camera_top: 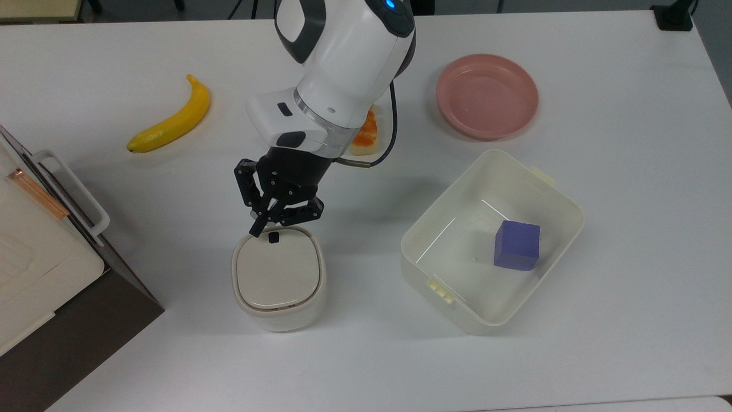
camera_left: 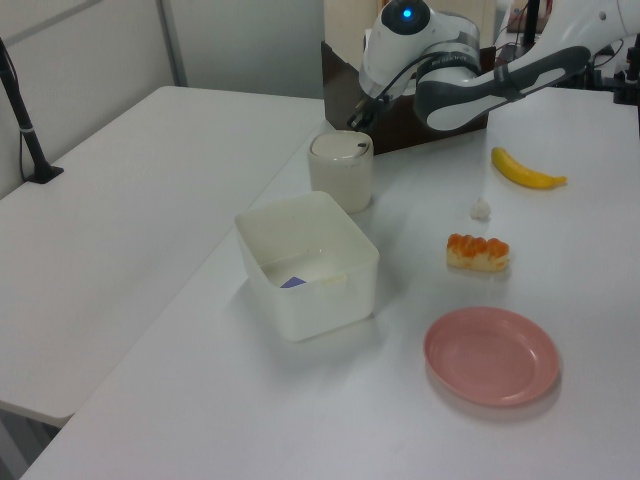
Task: Open the trash can
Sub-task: 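Grip the lid edge and lift it upward to flip it open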
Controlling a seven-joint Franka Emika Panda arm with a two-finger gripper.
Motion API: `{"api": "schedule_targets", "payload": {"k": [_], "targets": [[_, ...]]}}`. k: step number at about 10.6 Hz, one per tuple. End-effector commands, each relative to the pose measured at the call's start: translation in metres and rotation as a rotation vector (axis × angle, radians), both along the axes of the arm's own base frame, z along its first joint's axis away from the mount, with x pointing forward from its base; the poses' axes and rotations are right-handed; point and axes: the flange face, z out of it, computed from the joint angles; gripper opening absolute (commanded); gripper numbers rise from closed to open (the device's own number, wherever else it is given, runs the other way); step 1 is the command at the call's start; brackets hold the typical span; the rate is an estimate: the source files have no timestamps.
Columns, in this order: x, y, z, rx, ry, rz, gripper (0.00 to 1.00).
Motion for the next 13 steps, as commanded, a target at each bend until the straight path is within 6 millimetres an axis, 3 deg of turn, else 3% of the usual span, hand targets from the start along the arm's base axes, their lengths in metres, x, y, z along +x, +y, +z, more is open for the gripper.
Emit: {"api": "schedule_targets", "payload": {"k": [1, 4, 6, 8, 10, 12, 13], "targets": [[0.002, 0.006, -0.011, -0.03, -0.011, 0.015, 0.0], [-0.001, 0.018, -0.027, -0.042, 0.017, 0.041, 0.0], [-0.003, 0.032, -0.05, -0.063, 0.052, 0.073, 0.0], [-0.001, 0.027, -0.045, -0.051, 0.016, 0.033, 0.0], [0.006, -0.005, 0.015, 0.125, -0.116, -0.094, 0.0], [-0.003, -0.063, 0.086, 0.348, -0.25, -0.194, 0.0], [-0.01, -0.085, 0.108, 0.422, -0.274, -0.214, 0.0]]}}
